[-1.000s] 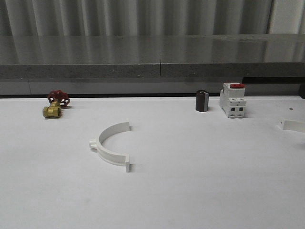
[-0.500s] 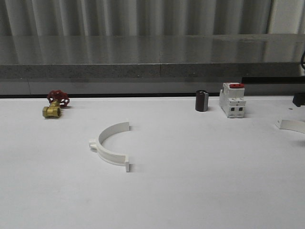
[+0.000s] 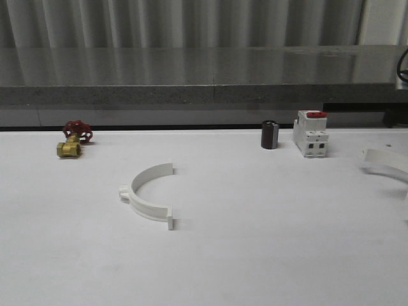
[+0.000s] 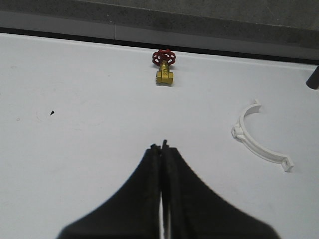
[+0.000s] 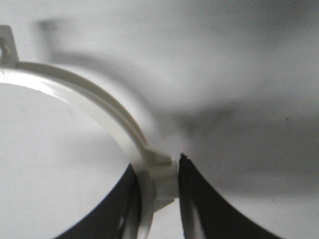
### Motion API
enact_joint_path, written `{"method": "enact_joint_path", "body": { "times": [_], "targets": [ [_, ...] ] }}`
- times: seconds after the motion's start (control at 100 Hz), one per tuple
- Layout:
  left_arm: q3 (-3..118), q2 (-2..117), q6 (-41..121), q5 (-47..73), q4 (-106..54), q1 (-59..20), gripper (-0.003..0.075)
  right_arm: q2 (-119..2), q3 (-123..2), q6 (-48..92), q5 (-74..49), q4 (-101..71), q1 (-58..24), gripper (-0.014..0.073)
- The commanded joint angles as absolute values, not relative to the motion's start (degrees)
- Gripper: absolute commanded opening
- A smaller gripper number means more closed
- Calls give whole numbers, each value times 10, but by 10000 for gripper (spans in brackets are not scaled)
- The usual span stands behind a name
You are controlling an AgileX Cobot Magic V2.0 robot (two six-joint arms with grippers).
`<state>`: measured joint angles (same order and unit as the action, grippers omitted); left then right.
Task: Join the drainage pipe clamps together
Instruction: 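Grasp the second white clamp half with the right gripper and lift, then carry the clamp half toward the first half and lower it against it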
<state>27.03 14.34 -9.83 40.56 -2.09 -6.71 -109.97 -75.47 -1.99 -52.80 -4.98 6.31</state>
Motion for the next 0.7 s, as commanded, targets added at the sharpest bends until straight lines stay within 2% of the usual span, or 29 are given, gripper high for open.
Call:
{"method": "enact_joint_path", "body": {
  "times": [0.0, 0.46, 0.69],
  "targets": [
    [284, 148, -99, 360, -23, -66, -20, -1047, -772, -46, -540, -58, 40, 68],
    [284, 148, -99, 360, -23, -66, -20, -1025, -778, -183, -547, -58, -127, 68],
    [284, 148, -99, 360, -23, -66, -20, -1046, -812, -185, -542, -58, -179, 68]
  ]
}}
